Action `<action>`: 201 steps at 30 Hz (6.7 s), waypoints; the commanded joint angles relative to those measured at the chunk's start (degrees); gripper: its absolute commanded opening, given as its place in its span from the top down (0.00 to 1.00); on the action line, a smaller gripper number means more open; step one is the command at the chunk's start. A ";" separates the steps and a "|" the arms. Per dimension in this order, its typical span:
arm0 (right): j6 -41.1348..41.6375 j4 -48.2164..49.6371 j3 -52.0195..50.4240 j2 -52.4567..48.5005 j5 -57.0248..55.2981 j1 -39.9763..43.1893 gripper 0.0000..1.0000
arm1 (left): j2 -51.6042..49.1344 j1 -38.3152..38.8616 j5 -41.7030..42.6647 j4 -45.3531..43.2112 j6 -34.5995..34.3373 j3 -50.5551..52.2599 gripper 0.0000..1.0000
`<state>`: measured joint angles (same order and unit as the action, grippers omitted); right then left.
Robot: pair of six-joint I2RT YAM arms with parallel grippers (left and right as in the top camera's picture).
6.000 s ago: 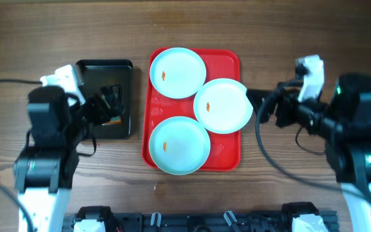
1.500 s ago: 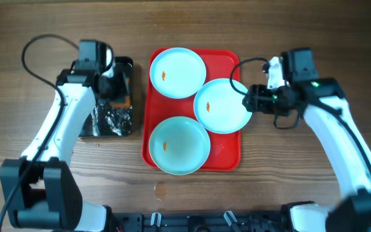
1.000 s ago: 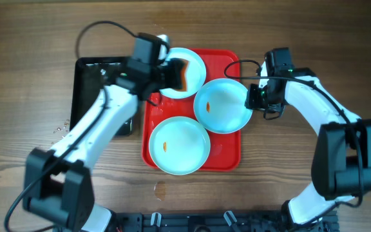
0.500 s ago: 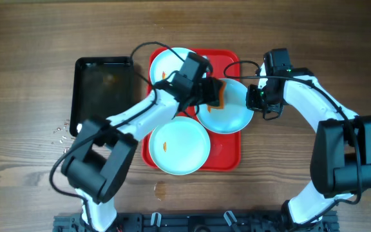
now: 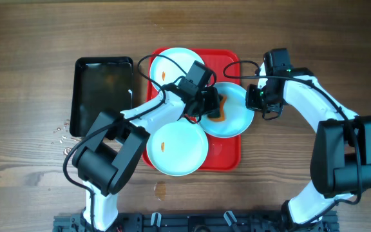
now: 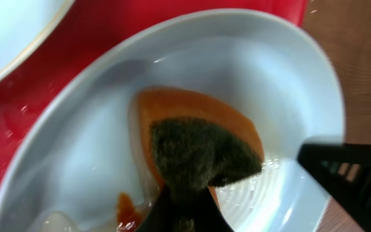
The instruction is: Clean dirty plates on tray and stack at the side
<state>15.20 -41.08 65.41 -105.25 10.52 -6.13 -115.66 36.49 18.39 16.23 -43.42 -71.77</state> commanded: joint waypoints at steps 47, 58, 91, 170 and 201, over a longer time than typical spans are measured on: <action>-0.13 -3.08 0.52 1.29 -3.50 0.11 0.90 | 12.76 -28.76 -28.83 52.26 16.02 -21.22 0.96; -2.29 -3.30 0.59 2.56 -3.41 0.09 0.96 | 12.68 -38.14 -25.44 30.62 22.25 3.13 0.96; -1.68 -4.63 0.59 19.54 -79.21 -40.65 0.96 | 12.68 -39.34 -25.27 28.35 22.23 5.51 0.88; 7.98 -6.54 1.03 23.06 -60.11 -28.85 0.96 | 12.68 -39.34 -23.74 28.30 22.23 5.53 0.87; 8.70 -2.64 -5.95 14.60 -9.94 28.96 0.70 | 12.68 -39.34 -23.74 28.33 22.21 5.53 0.87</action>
<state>24.01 -43.57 57.89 -92.38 -3.09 23.07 -103.22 -2.70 -6.07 44.71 -21.69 -66.37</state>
